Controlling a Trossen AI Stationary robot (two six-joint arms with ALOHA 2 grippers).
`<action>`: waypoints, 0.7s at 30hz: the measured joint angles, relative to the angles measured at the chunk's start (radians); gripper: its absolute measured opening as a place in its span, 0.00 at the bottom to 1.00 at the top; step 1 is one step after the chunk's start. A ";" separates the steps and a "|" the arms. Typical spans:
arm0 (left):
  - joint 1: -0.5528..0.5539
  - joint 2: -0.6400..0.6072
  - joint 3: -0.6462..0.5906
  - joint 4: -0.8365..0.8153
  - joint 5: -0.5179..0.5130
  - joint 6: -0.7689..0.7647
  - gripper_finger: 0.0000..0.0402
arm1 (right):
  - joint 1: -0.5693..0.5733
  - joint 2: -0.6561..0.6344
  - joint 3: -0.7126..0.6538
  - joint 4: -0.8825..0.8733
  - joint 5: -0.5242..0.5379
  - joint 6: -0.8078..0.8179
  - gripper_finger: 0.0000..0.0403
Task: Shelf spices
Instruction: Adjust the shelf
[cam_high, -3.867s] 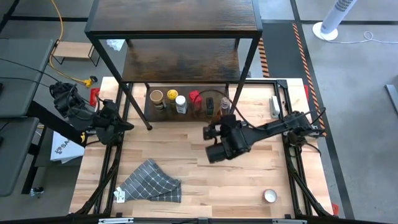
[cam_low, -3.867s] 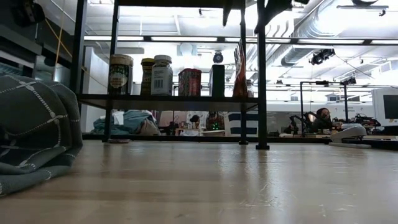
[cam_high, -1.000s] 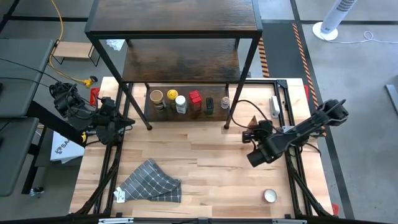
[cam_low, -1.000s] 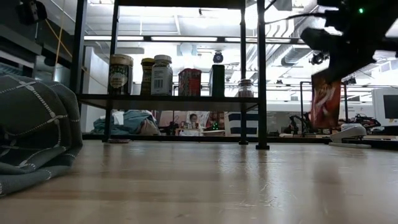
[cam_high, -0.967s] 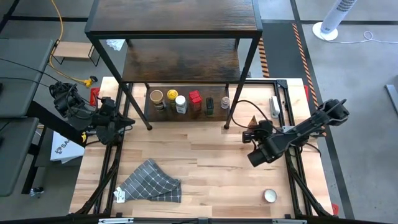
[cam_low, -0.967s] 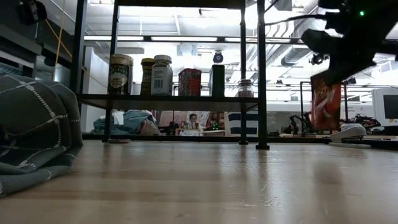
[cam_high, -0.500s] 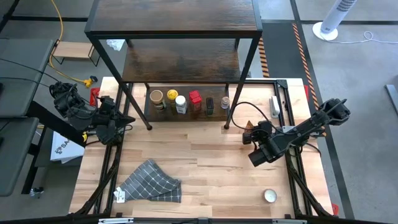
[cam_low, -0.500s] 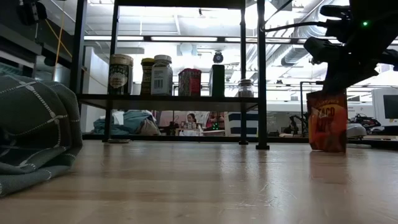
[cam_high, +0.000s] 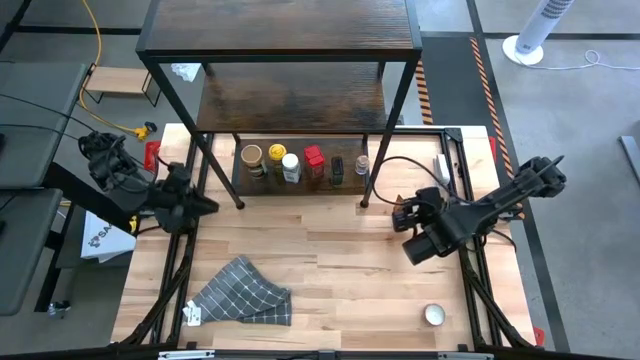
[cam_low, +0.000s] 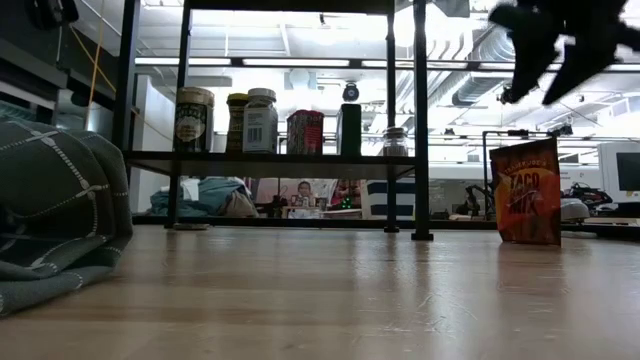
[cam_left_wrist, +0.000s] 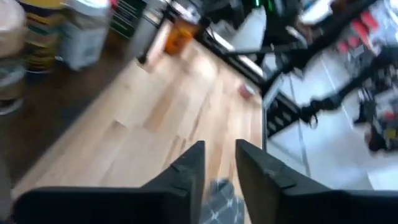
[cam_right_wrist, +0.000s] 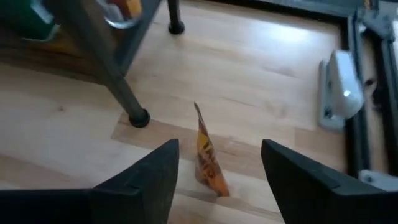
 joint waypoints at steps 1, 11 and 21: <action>0.000 0.008 0.000 0.004 0.021 0.021 0.25 | 0.000 0.000 0.029 -0.022 -0.001 -0.002 0.57; 0.000 0.026 0.000 0.139 0.274 0.131 0.47 | 0.000 0.000 0.240 0.094 0.038 -0.118 0.58; 0.003 0.112 0.000 0.173 0.117 0.156 0.45 | -0.021 0.028 0.221 0.469 0.134 -0.311 0.57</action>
